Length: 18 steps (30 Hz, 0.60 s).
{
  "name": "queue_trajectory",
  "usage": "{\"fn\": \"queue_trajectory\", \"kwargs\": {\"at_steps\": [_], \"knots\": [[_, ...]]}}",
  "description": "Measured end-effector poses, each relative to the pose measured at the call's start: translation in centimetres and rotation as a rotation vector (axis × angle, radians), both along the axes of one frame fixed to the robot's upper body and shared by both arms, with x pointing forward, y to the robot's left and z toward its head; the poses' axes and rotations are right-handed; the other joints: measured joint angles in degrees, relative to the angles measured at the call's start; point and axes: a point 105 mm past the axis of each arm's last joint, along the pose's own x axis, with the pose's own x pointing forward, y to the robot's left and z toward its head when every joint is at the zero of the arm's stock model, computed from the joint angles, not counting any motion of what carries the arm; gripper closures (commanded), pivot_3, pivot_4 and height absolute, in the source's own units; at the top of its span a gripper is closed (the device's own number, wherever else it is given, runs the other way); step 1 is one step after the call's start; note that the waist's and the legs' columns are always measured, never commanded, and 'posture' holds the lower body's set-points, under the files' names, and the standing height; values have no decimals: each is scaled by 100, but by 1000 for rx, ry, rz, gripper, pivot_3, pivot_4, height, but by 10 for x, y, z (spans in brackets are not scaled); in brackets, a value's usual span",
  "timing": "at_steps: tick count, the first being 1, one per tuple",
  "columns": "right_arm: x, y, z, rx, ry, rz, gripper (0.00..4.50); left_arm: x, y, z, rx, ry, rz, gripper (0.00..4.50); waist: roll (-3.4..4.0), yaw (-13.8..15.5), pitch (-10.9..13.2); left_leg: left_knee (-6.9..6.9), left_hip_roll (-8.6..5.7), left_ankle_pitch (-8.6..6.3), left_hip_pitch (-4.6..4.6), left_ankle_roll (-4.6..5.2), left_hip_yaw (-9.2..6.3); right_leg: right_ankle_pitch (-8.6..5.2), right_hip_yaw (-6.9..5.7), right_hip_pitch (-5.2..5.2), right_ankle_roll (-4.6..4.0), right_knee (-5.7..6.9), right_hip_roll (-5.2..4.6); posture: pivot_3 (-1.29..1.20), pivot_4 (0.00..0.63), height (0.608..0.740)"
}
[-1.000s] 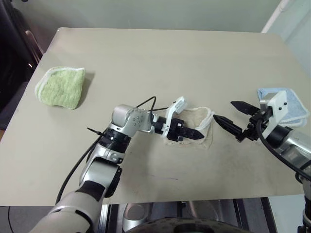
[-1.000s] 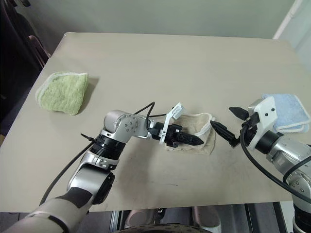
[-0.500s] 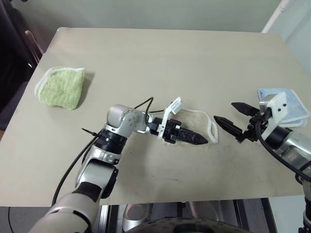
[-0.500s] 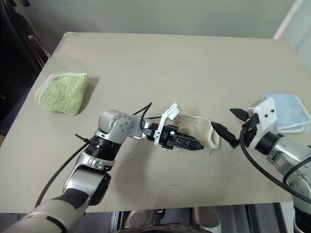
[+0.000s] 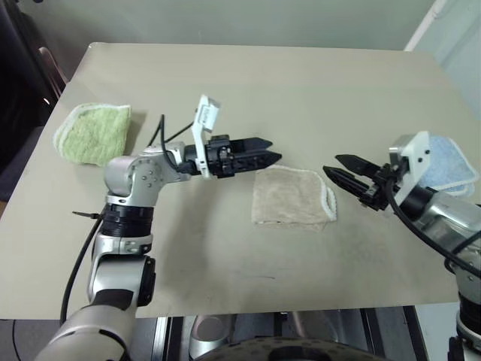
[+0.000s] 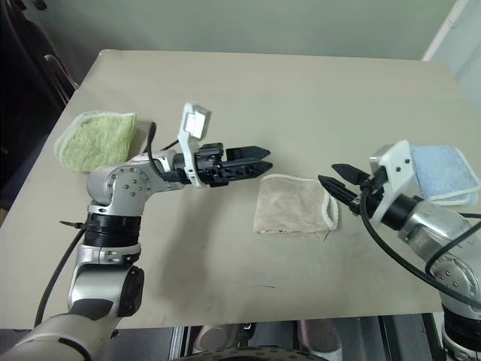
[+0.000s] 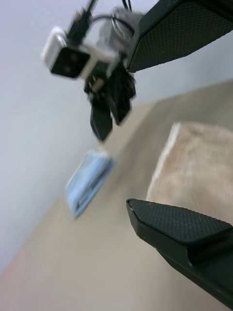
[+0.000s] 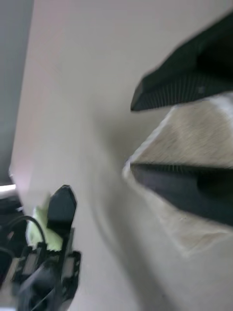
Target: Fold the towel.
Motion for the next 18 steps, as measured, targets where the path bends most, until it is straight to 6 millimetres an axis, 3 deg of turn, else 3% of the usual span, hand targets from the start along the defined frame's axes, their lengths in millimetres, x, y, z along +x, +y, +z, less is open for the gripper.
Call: {"fn": "queue_trajectory", "kwargs": {"at_steps": [2,5,11,18], "knots": [[4,4,0,15,1,11,4492,4,2,-11,39,-31,29,372,0,5,0,2,0,-2,-3,4,-4,-3,-1,0,-11,1,0,0,150,740],[12,14,-2,30,2,31,4500,6,-8,-27,78,-93,21,1282,0,9,0,3,-1,-5,-10,7,-5,4,-2,-3,-24,-1,-2,0,150,740],[28,29,-18,71,44,38,4500,4,-46,-46,76,-215,-39,1282,1,2,1,6,0,-4,-20,6,-6,13,-7,-17,-13,0,-4,0,150,740],[40,28,-45,97,111,-40,4500,8,-65,-58,98,-276,-54,1282,2,-3,0,4,6,-8,-23,8,-6,13,-12,-22,-13,-1,-4,0,150,740]]}}
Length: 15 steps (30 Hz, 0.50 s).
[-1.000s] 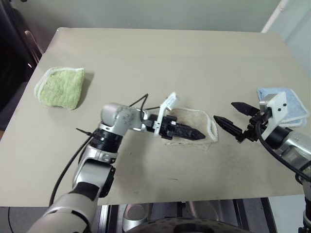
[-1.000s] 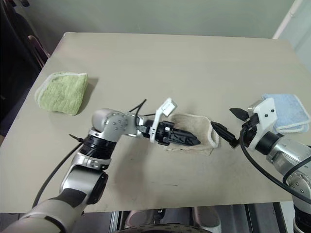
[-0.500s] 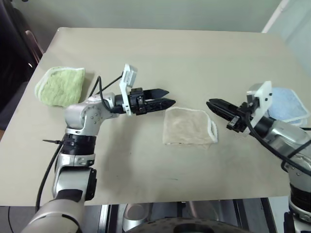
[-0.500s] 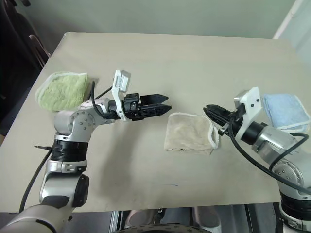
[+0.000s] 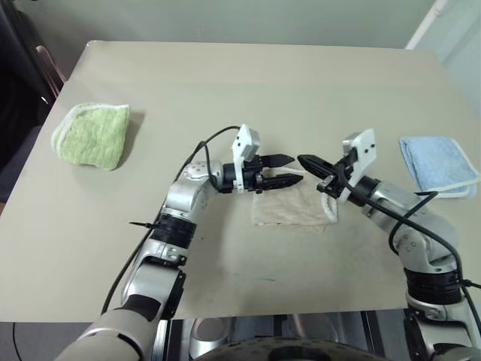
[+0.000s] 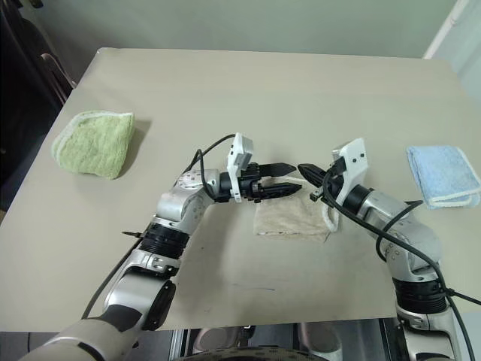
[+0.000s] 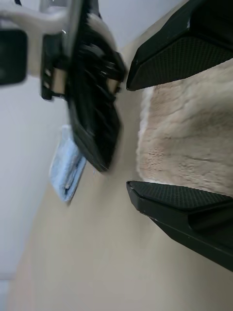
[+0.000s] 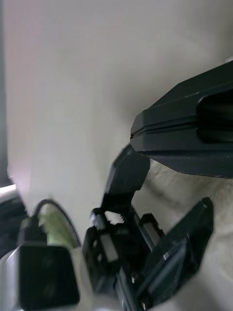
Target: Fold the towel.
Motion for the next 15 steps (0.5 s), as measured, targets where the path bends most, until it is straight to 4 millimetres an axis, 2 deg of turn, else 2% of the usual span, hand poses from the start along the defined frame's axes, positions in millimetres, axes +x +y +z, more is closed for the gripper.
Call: {"fn": "queue_trajectory", "kwargs": {"at_steps": [5,9,11,15], "knots": [[-3,-4,-19,18,61,-60,4500,-4,2,-12,49,-6,-36,1282,2,-3,0,1,0,-6,-3,2,0,0,-2,-2,0,0,0,0,150,740],[-17,-10,-40,12,129,-102,4500,-13,10,-28,115,-9,-70,1282,5,-2,-2,2,0,-15,-5,0,0,-1,-2,-5,0,-1,0,0,150,740],[-28,-11,-43,14,148,-112,4500,-19,17,-39,164,-21,-94,1282,6,-8,-3,1,2,-20,-6,-2,0,-7,-3,-7,-4,-1,2,0,150,740],[-40,-9,-45,19,162,-122,4500,-26,23,-43,221,-100,-129,1282,8,-24,-4,3,2,-32,-3,-1,0,-15,-3,-5,-8,0,2,0,150,740]]}}
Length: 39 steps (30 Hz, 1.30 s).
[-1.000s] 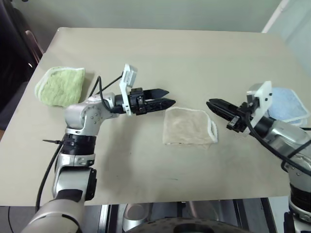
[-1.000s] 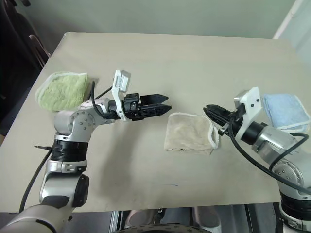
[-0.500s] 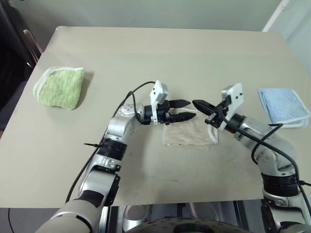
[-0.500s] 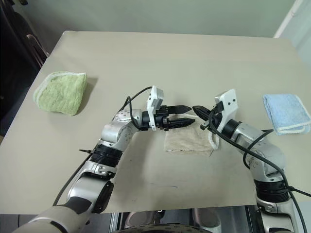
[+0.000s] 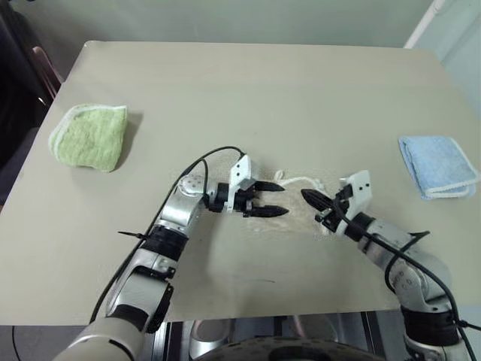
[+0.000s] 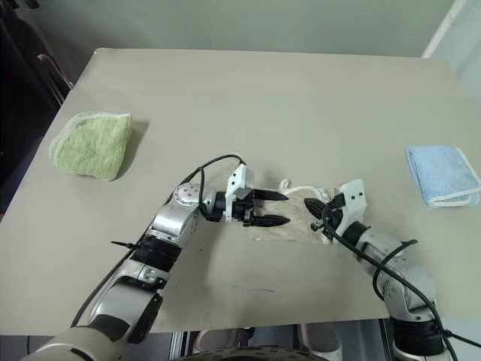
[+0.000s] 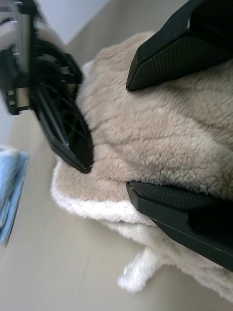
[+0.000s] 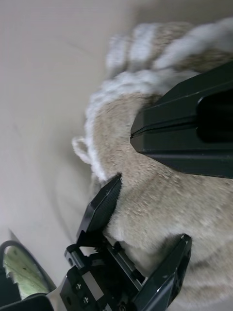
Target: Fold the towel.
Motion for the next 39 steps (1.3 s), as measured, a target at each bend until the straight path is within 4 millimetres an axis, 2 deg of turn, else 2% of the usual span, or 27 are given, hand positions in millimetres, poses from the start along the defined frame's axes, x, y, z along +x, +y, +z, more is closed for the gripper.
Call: {"fn": "queue_trajectory", "kwargs": {"at_steps": [3,9,15,24,33,39], "knots": [[-9,6,-5,14,19,5,4500,-5,4,-5,11,-26,-14,1282,2,-21,-1,0,1,-14,8,-3,0,2,0,3,-4,3,1,0,150,740],[-12,13,-14,-18,36,-1,4500,-7,3,-8,5,-104,-3,1282,5,-40,-3,1,1,-15,14,-1,-2,5,0,7,-10,5,1,0,150,740],[-9,9,-19,-74,16,-15,4500,11,-6,-4,-80,-164,116,1282,5,-35,-4,7,0,-15,14,0,-2,8,1,11,-11,3,-1,0,150,740],[-4,8,-22,-129,-13,1,4500,13,2,5,-161,-163,113,1282,5,-39,-4,9,0,-13,15,1,-2,14,0,14,-16,3,1,0,150,740],[3,0,-15,-94,-13,-26,4500,3,17,15,-189,-90,48,1282,5,-37,-4,12,-2,-9,9,3,-2,10,0,11,-38,0,1,0,150,740],[10,-10,11,-10,-66,-63,4500,-4,19,16,-198,-85,47,1282,5,-45,-3,6,1,-10,6,0,0,8,0,2,-37,2,3,0,150,740]]}}
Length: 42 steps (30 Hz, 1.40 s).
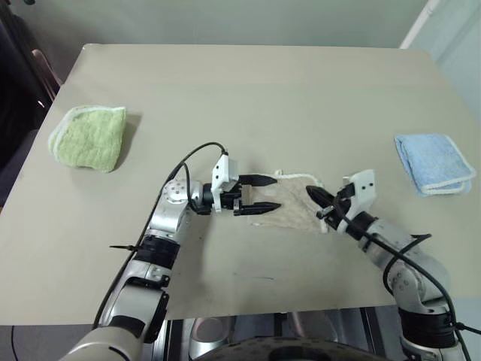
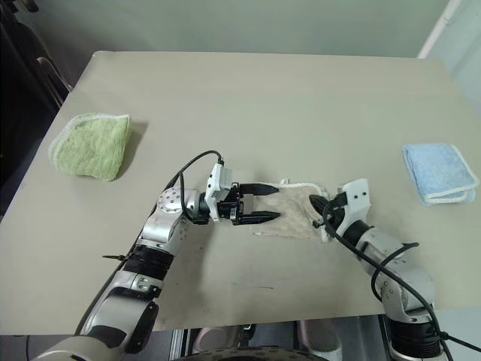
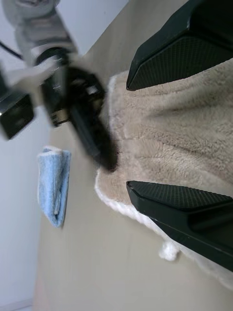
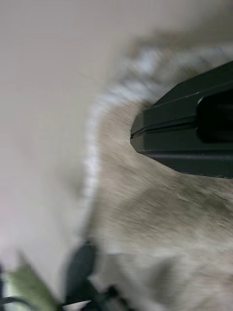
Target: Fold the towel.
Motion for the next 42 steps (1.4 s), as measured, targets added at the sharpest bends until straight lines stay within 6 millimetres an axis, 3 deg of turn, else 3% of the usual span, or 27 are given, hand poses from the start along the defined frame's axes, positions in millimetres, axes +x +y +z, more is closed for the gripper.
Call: {"fn": "queue_trajectory", "kwargs": {"at_steps": [7,10,17,18,26,32,39,42], "knots": [[-8,12,24,39,-50,83,4500,-8,-12,15,-71,-23,-23,1282,0,-2,0,-1,1,-1,-8,-4,1,-3,-1,-5,15,0,0,0,150,740],[-10,13,24,23,-43,107,4500,-9,-9,14,-52,-16,-34,1853,0,-2,0,-1,1,-1,-7,-4,0,-3,-1,-6,14,1,0,0,150,740],[-5,15,9,-1,3,92,4500,-12,-14,8,-62,86,-65,4359,0,-2,0,2,3,-2,-8,-2,1,3,-1,-6,20,1,-1,0,150,740],[-4,15,9,-1,-1,89,4500,-11,-15,8,-64,88,-59,4453,0,-4,0,2,4,-2,-8,-2,1,4,-1,-7,19,1,-1,0,150,740],[-1,15,10,2,-8,82,4500,-1,-13,-3,2,71,20,4453,0,-5,0,1,7,-2,-6,-2,1,5,-3,-6,17,1,1,0,150,740],[2,21,-26,-39,83,67,4500,-16,-4,-37,221,63,-58,4453,-1,-9,-2,-4,13,-5,3,-7,-1,5,-6,-6,14,1,6,0,150,740],[7,26,-34,-74,54,55,4500,-19,7,-39,208,109,-30,4453,45,-58,-81,-4,15,-28,38,-6,-2,-34,-4,27,-39,2,7,0,150,740],[6,23,-31,-68,55,60,3931,-25,10,-30,165,170,-52,4500,46,-59,-80,-4,15,-27,29,-8,-1,-35,-3,22,-41,2,8,0,150,740]]}}
